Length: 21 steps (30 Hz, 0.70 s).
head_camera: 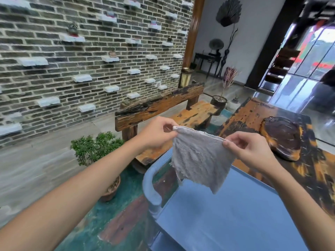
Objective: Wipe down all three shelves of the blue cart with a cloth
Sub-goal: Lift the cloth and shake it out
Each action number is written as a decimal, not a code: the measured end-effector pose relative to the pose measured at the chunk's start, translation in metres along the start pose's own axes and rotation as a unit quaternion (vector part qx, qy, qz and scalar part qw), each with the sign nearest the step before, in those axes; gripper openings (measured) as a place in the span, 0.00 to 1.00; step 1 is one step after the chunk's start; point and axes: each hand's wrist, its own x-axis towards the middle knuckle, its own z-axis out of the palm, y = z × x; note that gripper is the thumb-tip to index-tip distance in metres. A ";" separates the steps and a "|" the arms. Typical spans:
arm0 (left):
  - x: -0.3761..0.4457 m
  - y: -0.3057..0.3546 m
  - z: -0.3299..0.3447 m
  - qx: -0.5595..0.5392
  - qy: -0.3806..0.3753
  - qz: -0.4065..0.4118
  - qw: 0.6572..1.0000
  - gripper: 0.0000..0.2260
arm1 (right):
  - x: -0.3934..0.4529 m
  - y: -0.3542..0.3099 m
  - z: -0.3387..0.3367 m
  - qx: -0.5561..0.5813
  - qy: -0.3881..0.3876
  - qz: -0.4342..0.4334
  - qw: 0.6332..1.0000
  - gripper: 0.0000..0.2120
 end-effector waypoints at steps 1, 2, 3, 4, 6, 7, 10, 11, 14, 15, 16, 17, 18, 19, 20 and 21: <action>0.019 -0.001 -0.001 0.010 -0.016 0.001 1.000 0.05 | 0.010 0.008 0.000 0.001 -0.005 0.012 1.000 0.05; 0.034 -0.003 -0.001 0.019 -0.036 0.001 0.999 0.04 | 0.018 0.017 0.001 -0.006 -0.015 0.015 1.000 0.05; 0.048 -0.005 -0.001 0.026 -0.056 -0.001 0.998 0.04 | 0.027 0.025 0.001 -0.020 -0.022 0.012 0.999 0.04; 0.058 -0.009 -0.001 0.029 -0.072 -0.001 0.997 0.03 | 0.037 0.033 0.002 -0.035 -0.025 0.007 0.999 0.03; 0.072 -0.019 0.000 0.024 -0.099 0.009 0.995 0.04 | 0.060 0.048 0.007 -0.052 -0.025 -0.002 0.998 0.03; 0.073 -0.024 0.001 0.021 -0.112 0.017 0.993 0.05 | 0.070 0.053 0.011 -0.055 -0.023 -0.003 0.998 0.04; 0.081 -0.049 0.008 0.014 -0.141 0.034 0.989 0.10 | 0.109 0.063 0.035 -0.052 -0.053 -0.004 0.997 0.04; 0.085 -0.061 0.009 0.013 -0.139 0.033 0.990 0.12 | 0.123 0.065 0.046 -0.043 -0.076 -0.002 0.996 0.03; 0.091 -0.097 0.006 -0.006 -0.120 0.000 0.993 0.16 | 0.161 0.067 0.088 -0.009 -0.124 0.005 0.992 0.04; 0.092 -0.111 0.004 -0.021 -0.109 -0.029 0.993 0.16 | 0.172 0.069 0.104 -0.003 -0.132 0.008 0.991 0.04; 0.093 -0.127 0.001 -0.042 -0.092 -0.067 0.993 0.16 | 0.184 0.070 0.121 0.001 -0.141 0.007 0.990 0.04; 0.094 -0.143 -0.004 -0.064 -0.070 -0.109 0.990 0.15 | 0.196 0.071 0.140 0.004 -0.148 0.005 0.989 0.05; 0.094 -0.159 -0.007 -0.083 -0.044 -0.149 0.984 0.14 | 0.206 0.070 0.157 0.007 -0.153 0.000 0.988 0.06; 0.093 -0.179 -0.010 -0.098 -0.018 -0.188 0.977 0.12 | 0.218 0.068 0.178 0.015 -0.161 -0.001 0.987 0.07; 0.090 -0.196 -0.013 -0.108 0.002 -0.220 0.970 0.12 | 0.227 0.064 0.197 0.018 -0.168 -0.004 0.986 0.08; 0.086 -0.213 -0.013 -0.117 0.015 -0.254 0.960 0.12 | 0.234 0.059 0.218 0.012 -0.179 -0.004 0.984 0.08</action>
